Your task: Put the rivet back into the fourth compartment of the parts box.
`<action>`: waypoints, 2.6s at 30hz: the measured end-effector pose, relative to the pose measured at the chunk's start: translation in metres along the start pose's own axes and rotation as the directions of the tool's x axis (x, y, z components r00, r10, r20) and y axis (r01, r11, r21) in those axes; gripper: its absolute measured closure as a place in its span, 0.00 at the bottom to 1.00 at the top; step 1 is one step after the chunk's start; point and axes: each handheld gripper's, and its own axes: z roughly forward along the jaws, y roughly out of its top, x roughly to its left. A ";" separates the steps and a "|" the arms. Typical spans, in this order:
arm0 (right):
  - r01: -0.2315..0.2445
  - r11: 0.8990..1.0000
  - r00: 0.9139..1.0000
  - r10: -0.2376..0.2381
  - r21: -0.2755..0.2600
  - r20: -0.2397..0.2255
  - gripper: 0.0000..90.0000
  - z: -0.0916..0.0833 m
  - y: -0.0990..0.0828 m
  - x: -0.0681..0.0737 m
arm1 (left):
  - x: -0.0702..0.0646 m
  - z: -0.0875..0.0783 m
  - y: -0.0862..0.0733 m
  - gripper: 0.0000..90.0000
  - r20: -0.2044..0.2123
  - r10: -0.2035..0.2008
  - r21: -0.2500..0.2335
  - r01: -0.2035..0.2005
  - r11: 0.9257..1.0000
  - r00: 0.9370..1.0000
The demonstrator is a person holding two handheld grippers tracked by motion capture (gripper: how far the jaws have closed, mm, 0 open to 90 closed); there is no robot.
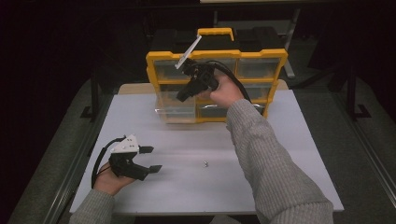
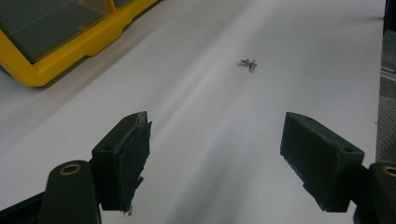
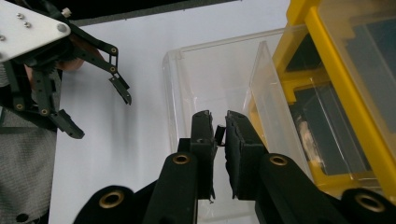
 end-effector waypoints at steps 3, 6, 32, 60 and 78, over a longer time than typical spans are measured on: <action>0.003 1.000 1.000 -0.003 0.003 -0.003 0.89 0.005 0.001 -0.001 | 0.000 0.000 0.000 0.26 0.003 -0.004 -0.001 0.004 1.000 1.000; 0.006 1.000 1.000 -0.006 0.021 -0.002 0.89 0.011 0.001 -0.003 | 0.000 0.000 0.000 0.26 0.002 -0.005 -0.007 0.005 1.000 1.000; -0.050 0.998 0.998 0.052 -0.046 0.042 0.83 -0.036 -0.037 0.002 | 0.001 0.000 0.001 0.26 -0.005 0.026 0.002 -0.026 1.000 1.000; -0.065 0.996 0.997 0.068 -0.065 0.038 0.77 -0.036 -0.109 0.029 | -0.001 0.001 0.000 0.26 0.004 0.010 0.016 -0.011 1.000 1.000; -0.092 0.995 0.996 0.092 -0.038 0.000 0.75 -0.003 -0.140 0.034 | -0.001 0.002 0.001 0.26 0.004 0.022 0.015 -0.022 1.000 1.000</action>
